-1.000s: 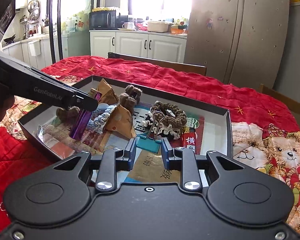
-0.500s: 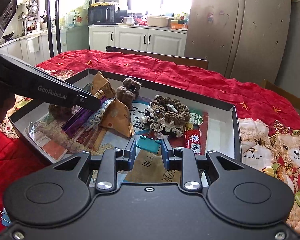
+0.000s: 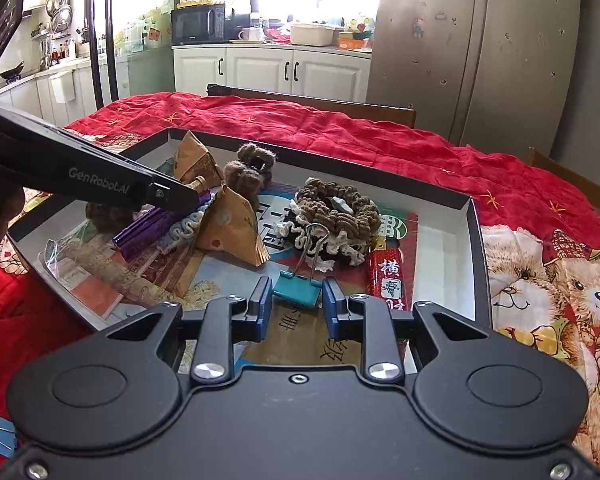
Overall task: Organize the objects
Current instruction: 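Lower the lighter and binder clip into the box and open both tools, then withdraw both open tools up and away from the box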
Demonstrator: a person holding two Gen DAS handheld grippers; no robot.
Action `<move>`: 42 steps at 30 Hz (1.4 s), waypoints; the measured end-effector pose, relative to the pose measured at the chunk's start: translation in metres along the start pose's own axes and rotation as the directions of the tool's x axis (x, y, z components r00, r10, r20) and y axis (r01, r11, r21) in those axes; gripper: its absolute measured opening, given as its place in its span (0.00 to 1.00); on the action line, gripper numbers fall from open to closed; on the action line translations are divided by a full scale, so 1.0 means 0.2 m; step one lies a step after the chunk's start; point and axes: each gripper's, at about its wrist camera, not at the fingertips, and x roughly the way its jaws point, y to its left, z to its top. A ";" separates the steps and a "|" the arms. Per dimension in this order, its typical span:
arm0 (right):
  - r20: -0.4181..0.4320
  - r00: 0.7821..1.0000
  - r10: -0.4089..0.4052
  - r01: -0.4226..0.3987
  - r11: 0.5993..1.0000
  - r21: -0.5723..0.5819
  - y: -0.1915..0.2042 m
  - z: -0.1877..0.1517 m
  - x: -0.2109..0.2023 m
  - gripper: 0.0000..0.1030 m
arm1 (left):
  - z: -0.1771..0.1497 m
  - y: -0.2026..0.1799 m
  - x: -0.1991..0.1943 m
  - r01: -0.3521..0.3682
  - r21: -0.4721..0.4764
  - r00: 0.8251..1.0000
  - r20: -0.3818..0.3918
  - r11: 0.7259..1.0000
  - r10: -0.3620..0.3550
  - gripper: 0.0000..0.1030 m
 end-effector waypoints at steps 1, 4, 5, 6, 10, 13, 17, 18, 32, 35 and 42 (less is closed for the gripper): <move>0.000 1.000 0.000 0.000 1.000 0.000 0.00 0.00 0.00 0.25 | 0.00 0.00 0.00 -0.001 0.001 1.000 0.000 1.000 0.001 0.13; 0.000 1.000 0.000 0.000 1.000 0.000 0.00 0.00 0.00 0.25 | 0.00 0.00 0.00 -0.004 0.005 1.000 0.000 1.000 0.004 0.14; 0.000 1.000 0.000 0.000 1.000 0.001 0.00 0.00 0.00 0.25 | 0.00 0.00 0.01 -0.003 0.004 1.000 -0.002 1.000 0.003 0.15; 0.000 1.000 0.000 0.000 1.000 0.000 0.00 0.00 0.00 0.25 | 0.00 0.00 0.01 -0.001 0.002 1.000 -0.003 1.000 0.001 0.16; -0.002 1.000 -0.003 0.003 1.000 -0.001 0.00 0.00 0.00 0.25 | -0.01 0.00 0.00 0.001 -0.001 1.000 -0.001 1.000 -0.001 0.30; -0.002 1.000 -0.006 0.006 1.000 0.005 -0.01 0.00 0.01 0.25 | -0.01 -0.01 -0.01 0.000 0.004 1.000 0.009 1.000 0.000 0.38; 0.002 1.000 -0.008 0.008 1.000 0.008 -0.02 0.00 0.01 0.30 | -0.01 -0.02 -0.03 -0.004 0.011 1.000 0.023 1.000 0.004 0.40; 0.004 1.000 -0.008 0.008 1.000 0.007 -0.01 -0.01 0.01 0.31 | -0.01 -0.03 -0.04 -0.004 0.012 1.000 0.024 1.000 0.004 0.41; 0.029 1.000 0.004 -0.004 1.000 -0.001 0.01 0.01 -0.06 0.35 | -0.01 -0.04 -0.13 -0.016 0.020 0.998 0.064 1.000 0.015 0.61; 0.036 0.999 0.008 -0.008 1.000 -0.004 0.02 0.02 -0.09 0.35 | -0.02 -0.04 -0.16 -0.020 0.014 0.997 0.069 1.000 0.019 0.63; 0.051 0.999 0.013 -0.013 1.000 -0.007 0.03 0.03 -0.16 0.35 | -0.03 -0.05 -0.23 -0.030 0.006 0.996 0.087 1.000 0.029 0.69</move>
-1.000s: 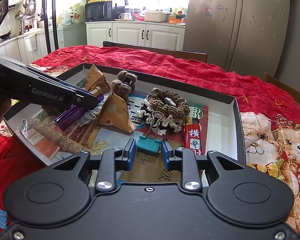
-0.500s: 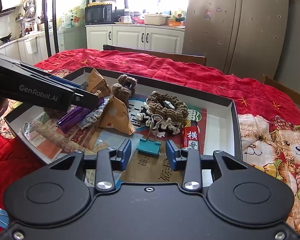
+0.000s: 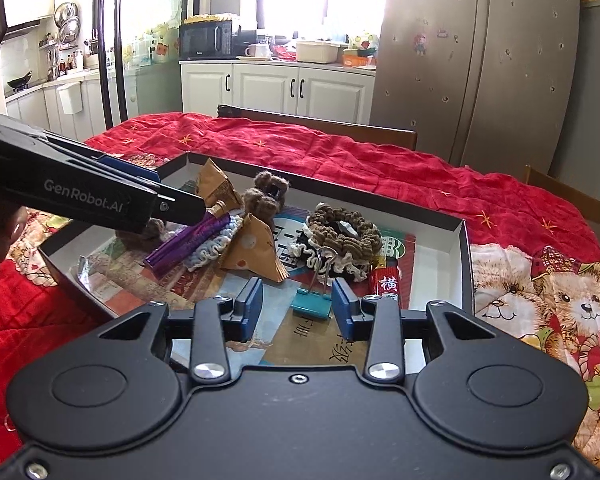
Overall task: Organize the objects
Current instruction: 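Withdraw both open tools up and away from the box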
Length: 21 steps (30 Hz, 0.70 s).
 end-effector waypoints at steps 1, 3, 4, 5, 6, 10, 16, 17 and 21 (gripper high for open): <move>0.002 1.000 0.000 0.000 1.000 -0.001 0.00 0.00 -0.01 0.35 | 0.00 0.00 -0.01 -0.003 -0.001 1.000 0.003 1.000 0.003 0.70; 0.004 1.000 0.002 -0.002 1.000 0.000 0.01 0.00 -0.04 0.36 | 0.00 0.00 -0.03 -0.009 -0.001 1.000 0.011 1.000 0.009 0.73; 0.005 1.000 0.004 -0.004 1.000 0.002 0.00 0.01 -0.05 0.36 | 0.00 -0.01 -0.05 -0.009 0.000 1.000 0.015 1.000 0.009 0.74; 0.007 1.000 0.006 -0.006 1.000 0.006 0.00 0.01 -0.07 0.36 | 0.00 -0.01 -0.06 -0.007 0.000 1.000 0.018 1.000 0.007 0.74; 0.009 1.000 0.009 -0.009 1.000 0.009 0.00 0.01 -0.08 0.36 | 0.00 -0.01 -0.07 -0.006 0.000 1.000 0.020 1.000 0.006 0.74; 0.015 1.000 0.011 -0.011 1.000 0.008 0.00 0.01 -0.14 0.36 | -0.01 -0.02 -0.12 -0.006 0.002 1.000 0.030 1.000 0.006 0.75; 0.019 1.000 0.015 -0.015 1.000 -0.014 0.03 0.00 -0.24 0.37 | -0.02 -0.01 -0.19 -0.007 0.003 0.999 0.040 1.000 0.007 0.75; 0.018 1.000 0.016 -0.015 1.000 -0.016 0.03 0.00 -0.26 0.37 | -0.03 -0.02 -0.20 -0.006 0.003 0.999 0.041 1.000 0.006 0.76; 0.015 1.000 0.018 -0.018 0.999 -0.029 0.05 -0.02 -0.31 0.38 | -0.05 -0.02 -0.24 -0.003 0.006 0.999 0.044 1.000 0.003 0.76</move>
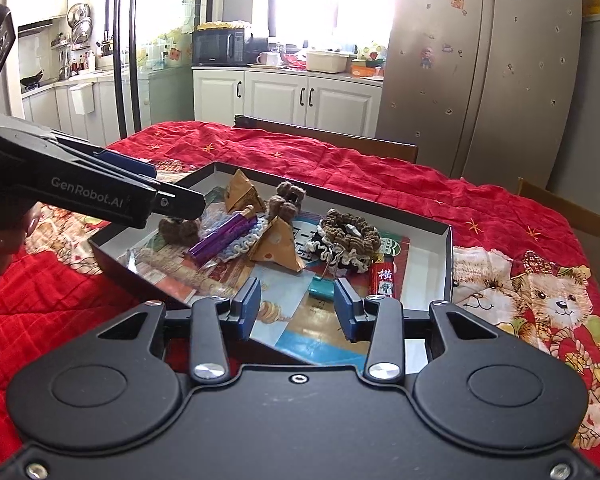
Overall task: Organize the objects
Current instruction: 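Withdraw both open tools up and away from the box, then move the left tool to the small blue binder clip while the right tool approaches the beige crochet ring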
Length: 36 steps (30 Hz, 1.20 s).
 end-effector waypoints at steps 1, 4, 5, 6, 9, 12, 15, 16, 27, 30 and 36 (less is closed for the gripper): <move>-0.001 1.000 0.002 -0.002 1.000 -0.003 0.01 0.00 -0.01 0.38 | -0.01 0.00 -0.01 0.001 0.002 1.000 0.001 1.000 -0.001 0.77; 0.002 1.000 0.007 -0.007 1.000 -0.008 0.02 -0.02 -0.06 0.38 | -0.02 -0.01 -0.04 0.005 0.005 1.000 0.003 1.000 -0.005 0.77; 0.003 1.000 0.007 -0.007 1.000 -0.009 0.03 -0.03 -0.07 0.38 | -0.03 -0.01 -0.05 0.007 0.006 1.000 0.005 1.000 -0.007 0.77; 0.004 1.000 0.007 -0.006 1.000 -0.010 0.03 -0.03 -0.09 0.38 | -0.03 -0.01 -0.06 0.009 0.006 1.000 0.005 1.000 -0.009 0.77; 0.003 1.000 0.008 -0.008 1.000 -0.011 0.04 -0.05 -0.12 0.39 | -0.05 -0.02 -0.10 0.013 0.012 1.000 0.008 1.000 -0.013 0.78; -0.007 1.000 0.010 -0.010 1.000 -0.010 0.04 -0.08 -0.15 0.39 | -0.08 -0.04 -0.14 0.024 0.019 1.000 0.008 1.000 -0.025 0.79; -0.021 1.000 0.011 -0.011 1.000 -0.007 0.05 -0.11 -0.18 0.39 | -0.12 -0.05 -0.17 0.034 0.030 0.999 0.006 0.999 -0.035 0.80; -0.026 1.000 0.013 -0.014 1.000 -0.006 0.05 -0.13 -0.18 0.39 | -0.13 -0.05 -0.18 0.039 0.033 0.999 0.004 0.999 -0.039 0.80; -0.062 0.998 0.018 -0.018 1.000 0.013 0.09 -0.28 -0.20 0.39 | -0.35 -0.13 -0.26 0.117 0.102 0.992 -0.057 0.988 -0.111 0.80; -0.071 0.997 0.028 -0.025 0.999 0.034 0.08 -0.31 -0.19 0.39 | -0.42 -0.15 -0.26 0.150 0.135 0.987 -0.082 0.979 -0.140 0.80; -0.080 0.996 0.047 -0.043 0.998 0.055 0.08 -0.34 -0.17 0.39 | -0.54 -0.15 -0.24 0.199 0.169 0.975 -0.131 0.965 -0.178 0.80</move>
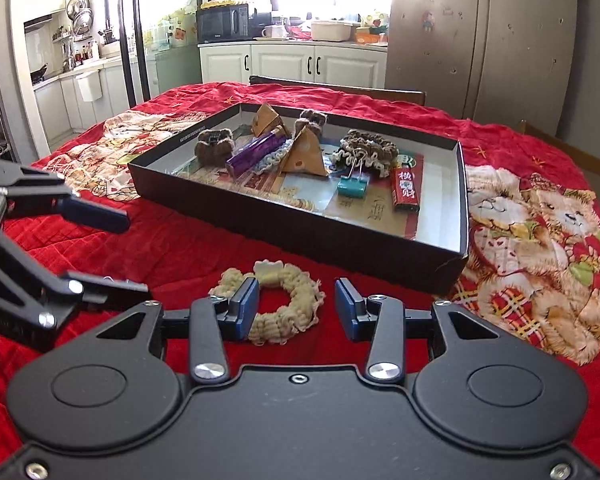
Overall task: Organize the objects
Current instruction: 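Move the left tool to the small blue binder clip while the right tool approaches the beige crochet ring, then grasp the small blue binder clip with the left tool while the right tool grasps the beige crochet ring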
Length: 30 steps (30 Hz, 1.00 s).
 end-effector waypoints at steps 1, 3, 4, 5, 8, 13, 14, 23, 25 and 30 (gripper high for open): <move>-0.001 1.000 0.002 -0.002 1.000 0.001 0.00 0.00 0.00 0.39 | -0.01 0.01 0.00 0.009 -0.004 1.000 -0.004 1.000 -0.009 0.80; -0.006 1.000 0.004 -0.004 1.000 0.003 0.00 -0.01 0.02 0.39 | -0.03 0.02 0.01 0.026 -0.012 1.000 -0.008 1.000 -0.027 0.80; -0.009 1.000 0.004 -0.004 1.000 0.005 0.00 -0.01 0.02 0.39 | -0.04 0.02 0.01 0.032 -0.014 0.999 -0.010 0.999 -0.032 0.80; -0.012 1.000 0.005 -0.005 1.000 0.007 0.00 -0.02 0.03 0.39 | -0.05 0.02 0.02 0.035 -0.016 0.999 -0.010 0.999 -0.036 0.80; -0.015 1.000 0.008 -0.008 1.000 0.013 0.00 -0.02 0.04 0.39 | -0.07 0.01 0.03 0.047 -0.014 0.999 -0.019 0.999 -0.048 0.78; -0.018 1.000 0.012 -0.012 1.000 0.026 -0.01 -0.03 0.06 0.37 | -0.09 0.02 0.05 0.043 -0.014 0.998 -0.039 0.999 -0.043 0.65; -0.020 1.000 0.014 -0.013 1.000 0.027 0.00 -0.03 0.07 0.36 | -0.10 0.02 0.05 0.042 -0.016 0.998 -0.038 0.999 -0.043 0.63; -0.026 0.999 0.018 -0.018 1.000 0.019 0.01 -0.04 0.09 0.19 | -0.10 0.03 0.04 0.030 -0.022 0.999 -0.035 0.999 -0.031 0.30; -0.025 1.000 0.020 -0.019 1.000 0.021 0.01 -0.04 0.09 0.17 | -0.10 0.03 0.04 0.030 -0.022 0.999 -0.034 0.999 -0.030 0.30; -0.018 1.000 0.010 -0.010 1.000 0.008 0.01 -0.04 0.08 0.13 | -0.10 0.02 0.04 0.026 -0.021 0.999 -0.032 0.999 -0.027 0.29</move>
